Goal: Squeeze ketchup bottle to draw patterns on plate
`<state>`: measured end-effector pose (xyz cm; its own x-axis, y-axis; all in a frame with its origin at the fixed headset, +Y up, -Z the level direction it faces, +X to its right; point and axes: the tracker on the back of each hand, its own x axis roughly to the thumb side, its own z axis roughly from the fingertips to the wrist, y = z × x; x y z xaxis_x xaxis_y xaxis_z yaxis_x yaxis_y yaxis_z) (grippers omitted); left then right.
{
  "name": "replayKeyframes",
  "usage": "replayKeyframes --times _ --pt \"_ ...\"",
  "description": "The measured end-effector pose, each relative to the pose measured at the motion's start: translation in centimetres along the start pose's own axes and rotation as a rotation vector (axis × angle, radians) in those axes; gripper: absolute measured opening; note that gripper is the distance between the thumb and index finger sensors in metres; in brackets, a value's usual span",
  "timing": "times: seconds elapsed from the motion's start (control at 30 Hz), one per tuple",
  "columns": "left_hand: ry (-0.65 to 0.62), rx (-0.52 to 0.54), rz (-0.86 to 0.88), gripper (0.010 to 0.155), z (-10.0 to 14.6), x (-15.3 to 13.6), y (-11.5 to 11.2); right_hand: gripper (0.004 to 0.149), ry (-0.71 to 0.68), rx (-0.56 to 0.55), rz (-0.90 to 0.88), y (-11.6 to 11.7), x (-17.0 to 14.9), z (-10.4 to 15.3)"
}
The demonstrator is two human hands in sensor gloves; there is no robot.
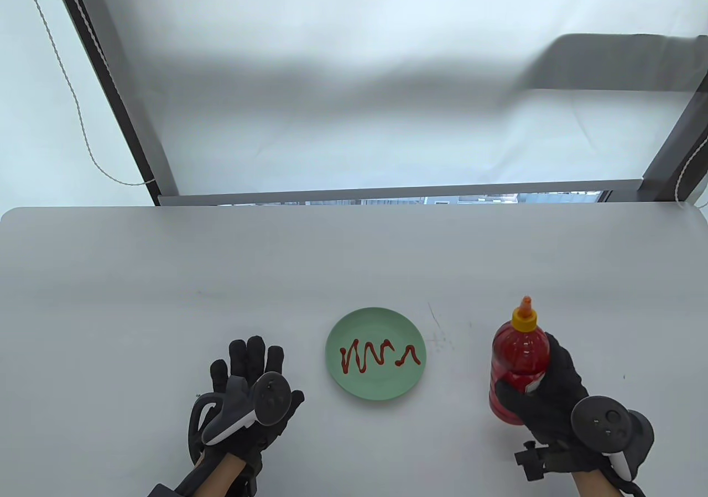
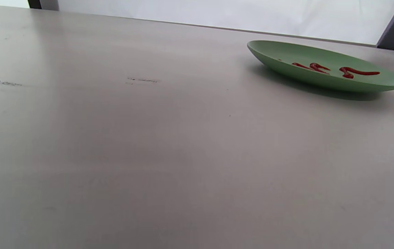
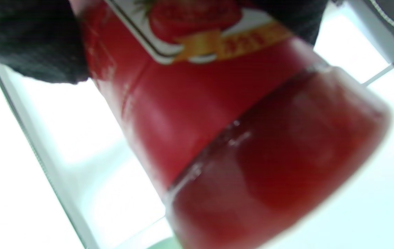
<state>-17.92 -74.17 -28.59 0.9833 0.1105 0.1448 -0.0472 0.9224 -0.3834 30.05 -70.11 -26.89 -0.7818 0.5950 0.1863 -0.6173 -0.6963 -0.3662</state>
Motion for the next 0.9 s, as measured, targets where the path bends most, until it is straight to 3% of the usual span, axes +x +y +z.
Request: replayKeyframes --times 0.03,0.13,0.33,0.6,0.9 --pt "0.023 -0.04 -0.007 0.084 -0.1 -0.1 -0.2 0.108 0.025 -0.017 0.002 -0.2 -0.2 -0.9" --pt "0.025 -0.019 -0.021 0.085 -0.4 0.1 -0.4 0.108 0.092 -0.055 0.011 0.1 -0.8 -3.7" --pt "0.013 -0.007 0.011 0.085 -0.3 -0.2 -0.1 0.108 0.218 -0.067 0.086 3.1 -3.7 -7.6" --pt "0.009 -0.014 0.029 0.085 -0.5 -0.9 0.3 0.108 0.343 -0.084 0.09 5.9 -6.4 -8.2" --pt "0.032 0.031 0.085 0.084 -0.4 -1.8 1.1 0.109 0.385 0.016 0.184 4.6 -6.1 -7.8"
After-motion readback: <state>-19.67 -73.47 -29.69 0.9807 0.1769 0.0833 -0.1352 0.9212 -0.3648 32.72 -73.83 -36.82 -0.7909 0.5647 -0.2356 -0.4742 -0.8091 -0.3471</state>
